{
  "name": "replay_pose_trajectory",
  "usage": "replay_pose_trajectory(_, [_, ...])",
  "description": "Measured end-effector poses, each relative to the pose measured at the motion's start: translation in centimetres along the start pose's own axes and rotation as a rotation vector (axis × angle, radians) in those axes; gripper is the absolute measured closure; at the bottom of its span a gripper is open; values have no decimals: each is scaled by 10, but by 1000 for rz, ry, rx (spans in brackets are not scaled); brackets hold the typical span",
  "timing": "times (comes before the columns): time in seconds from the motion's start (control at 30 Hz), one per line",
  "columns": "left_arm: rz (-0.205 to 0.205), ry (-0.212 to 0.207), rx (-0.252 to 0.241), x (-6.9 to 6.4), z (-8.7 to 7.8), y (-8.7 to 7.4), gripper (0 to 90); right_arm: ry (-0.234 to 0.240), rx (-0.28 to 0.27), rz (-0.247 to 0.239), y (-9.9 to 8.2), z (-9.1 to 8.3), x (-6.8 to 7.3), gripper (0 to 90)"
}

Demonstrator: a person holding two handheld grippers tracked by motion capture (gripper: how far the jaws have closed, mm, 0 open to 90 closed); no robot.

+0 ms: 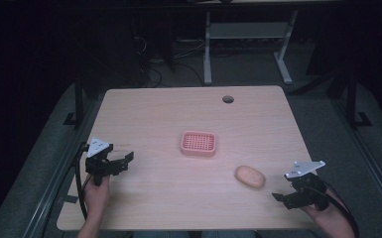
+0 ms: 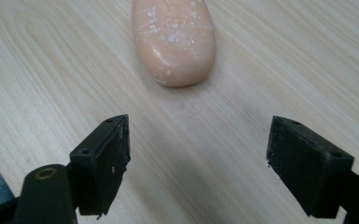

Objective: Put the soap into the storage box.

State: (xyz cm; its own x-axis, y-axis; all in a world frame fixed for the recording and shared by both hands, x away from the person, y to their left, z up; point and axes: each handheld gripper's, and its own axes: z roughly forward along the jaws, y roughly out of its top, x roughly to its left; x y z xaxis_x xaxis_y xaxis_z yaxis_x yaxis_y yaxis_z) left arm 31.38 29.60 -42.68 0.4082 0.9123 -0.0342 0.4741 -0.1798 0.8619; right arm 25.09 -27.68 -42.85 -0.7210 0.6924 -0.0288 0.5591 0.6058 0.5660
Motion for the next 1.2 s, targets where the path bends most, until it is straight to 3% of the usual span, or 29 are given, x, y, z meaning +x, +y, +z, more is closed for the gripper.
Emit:
replay_pose_trajectory(0.6, [-2, 4, 1, 0, -1, 0, 142, 20, 40, -83, 35, 3, 4, 204])
replay_pose_trajectory(1.2, [-8, 9, 5, 3, -2, 0, 142, 45, 123, -163, 73, 22, 12, 199])
